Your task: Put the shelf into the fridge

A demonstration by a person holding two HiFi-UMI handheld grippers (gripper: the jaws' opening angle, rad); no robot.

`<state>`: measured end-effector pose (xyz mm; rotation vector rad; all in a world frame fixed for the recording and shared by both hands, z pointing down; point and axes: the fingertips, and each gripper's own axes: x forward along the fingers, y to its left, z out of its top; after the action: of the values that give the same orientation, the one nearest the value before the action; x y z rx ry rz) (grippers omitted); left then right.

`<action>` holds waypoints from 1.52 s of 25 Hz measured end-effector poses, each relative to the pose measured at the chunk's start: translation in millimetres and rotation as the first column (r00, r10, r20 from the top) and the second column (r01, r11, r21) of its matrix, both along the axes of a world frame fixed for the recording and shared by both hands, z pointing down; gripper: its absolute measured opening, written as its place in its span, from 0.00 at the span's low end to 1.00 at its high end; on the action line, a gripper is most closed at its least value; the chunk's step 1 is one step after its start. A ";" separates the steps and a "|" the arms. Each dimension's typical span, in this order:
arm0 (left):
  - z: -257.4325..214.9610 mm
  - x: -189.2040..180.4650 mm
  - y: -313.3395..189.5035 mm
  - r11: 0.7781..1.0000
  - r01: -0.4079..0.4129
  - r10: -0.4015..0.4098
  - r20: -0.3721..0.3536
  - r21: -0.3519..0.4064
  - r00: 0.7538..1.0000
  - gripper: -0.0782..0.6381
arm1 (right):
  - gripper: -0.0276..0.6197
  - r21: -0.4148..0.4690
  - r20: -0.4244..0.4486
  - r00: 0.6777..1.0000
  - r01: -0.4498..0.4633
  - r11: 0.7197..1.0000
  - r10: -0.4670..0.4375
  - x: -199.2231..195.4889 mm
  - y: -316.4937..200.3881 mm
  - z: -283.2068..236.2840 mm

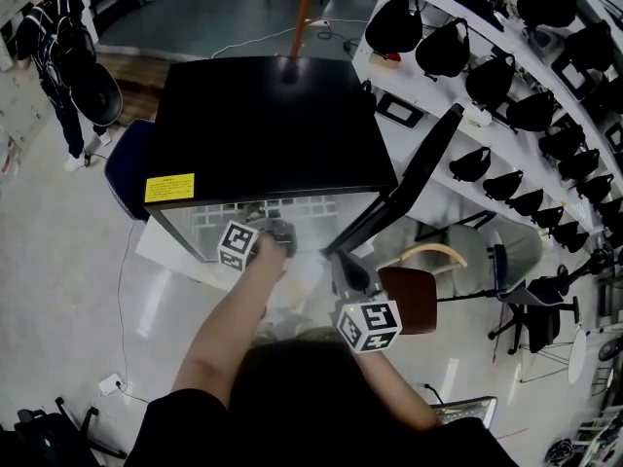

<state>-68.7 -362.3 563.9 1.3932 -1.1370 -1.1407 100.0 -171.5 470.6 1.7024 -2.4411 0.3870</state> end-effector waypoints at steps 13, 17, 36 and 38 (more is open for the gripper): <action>-3.0 6.1 7.7 0.995 -0.083 0.083 0.017 0.049 0.996 0.23 | 0.05 -0.008 -0.009 1.000 0.006 1.000 -0.006 -5.6 18.4 2.5; 3.1 3.4 27.4 0.991 -0.123 0.123 -0.007 0.056 0.992 0.32 | 0.05 -0.016 -0.013 1.000 0.014 1.000 -0.014 -9.4 23.3 4.2; -115.2 5.0 258.3 0.856 -0.444 0.183 0.649 0.264 0.739 0.24 | 0.05 -0.045 -0.081 0.982 0.165 0.985 -0.168 -40.3 61.8 17.0; -124.0 1.5 274.2 0.858 -0.439 0.160 0.673 0.268 0.722 0.21 | 0.05 -0.034 -0.080 0.980 0.178 0.983 -0.180 -41.1 68.1 14.2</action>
<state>-67.2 -88.0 439.9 2.3335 -1.0708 -0.6834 58.9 -103.4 484.9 1.4422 -2.4910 0.3186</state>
